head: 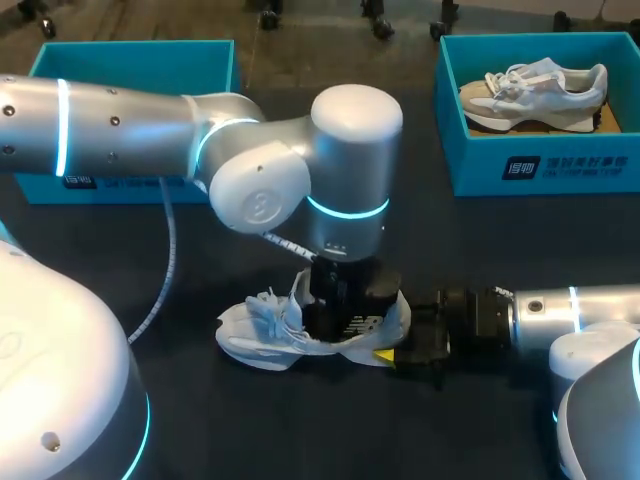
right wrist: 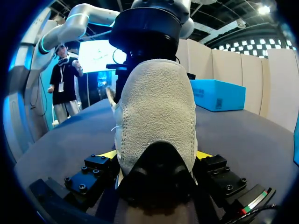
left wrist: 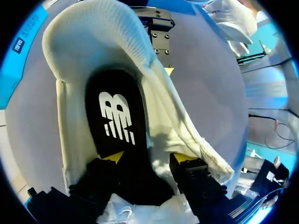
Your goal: Take the shoe out of the shoebox, open the shoe tongue, remove and reinsert the insole, then place the shoe into the shoebox
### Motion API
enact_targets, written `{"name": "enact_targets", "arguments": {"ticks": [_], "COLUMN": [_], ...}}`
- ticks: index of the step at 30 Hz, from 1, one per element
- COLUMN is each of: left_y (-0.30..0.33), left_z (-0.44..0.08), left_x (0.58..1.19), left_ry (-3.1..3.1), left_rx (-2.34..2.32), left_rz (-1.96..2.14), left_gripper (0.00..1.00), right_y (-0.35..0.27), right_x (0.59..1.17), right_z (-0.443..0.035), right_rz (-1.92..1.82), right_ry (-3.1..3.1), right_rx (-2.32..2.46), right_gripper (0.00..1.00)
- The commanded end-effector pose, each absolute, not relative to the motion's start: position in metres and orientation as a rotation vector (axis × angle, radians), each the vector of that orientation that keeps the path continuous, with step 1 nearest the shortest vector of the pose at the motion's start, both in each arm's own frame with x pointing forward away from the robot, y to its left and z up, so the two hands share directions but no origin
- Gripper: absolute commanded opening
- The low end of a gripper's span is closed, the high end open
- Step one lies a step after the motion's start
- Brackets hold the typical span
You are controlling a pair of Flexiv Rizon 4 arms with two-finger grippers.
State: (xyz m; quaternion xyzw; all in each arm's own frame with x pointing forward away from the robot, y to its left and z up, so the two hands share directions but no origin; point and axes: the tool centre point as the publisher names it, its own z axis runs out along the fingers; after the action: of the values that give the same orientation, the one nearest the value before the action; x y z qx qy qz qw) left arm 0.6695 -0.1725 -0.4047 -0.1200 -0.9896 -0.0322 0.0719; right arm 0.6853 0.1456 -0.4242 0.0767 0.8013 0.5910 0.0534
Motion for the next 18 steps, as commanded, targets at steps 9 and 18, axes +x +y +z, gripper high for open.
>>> {"name": "enact_targets", "arguments": {"ticks": [9,18], "left_y": [-0.176,-0.178], "left_z": [-0.414,-0.417], "left_x": [0.68,0.694], "left_ry": [-3.067,-3.161], "left_rx": [-0.297,-0.225], "left_rz": [-0.108,-0.16], "left_gripper": [0.47,0.34], "right_y": [0.149,0.149], "right_x": [0.687,0.687], "right_z": [-0.426,-0.426], "right_rz": [1.791,1.791], "right_ry": [2.436,2.436], "right_rx": [0.235,0.235], "right_gripper": [0.0,0.0]}}
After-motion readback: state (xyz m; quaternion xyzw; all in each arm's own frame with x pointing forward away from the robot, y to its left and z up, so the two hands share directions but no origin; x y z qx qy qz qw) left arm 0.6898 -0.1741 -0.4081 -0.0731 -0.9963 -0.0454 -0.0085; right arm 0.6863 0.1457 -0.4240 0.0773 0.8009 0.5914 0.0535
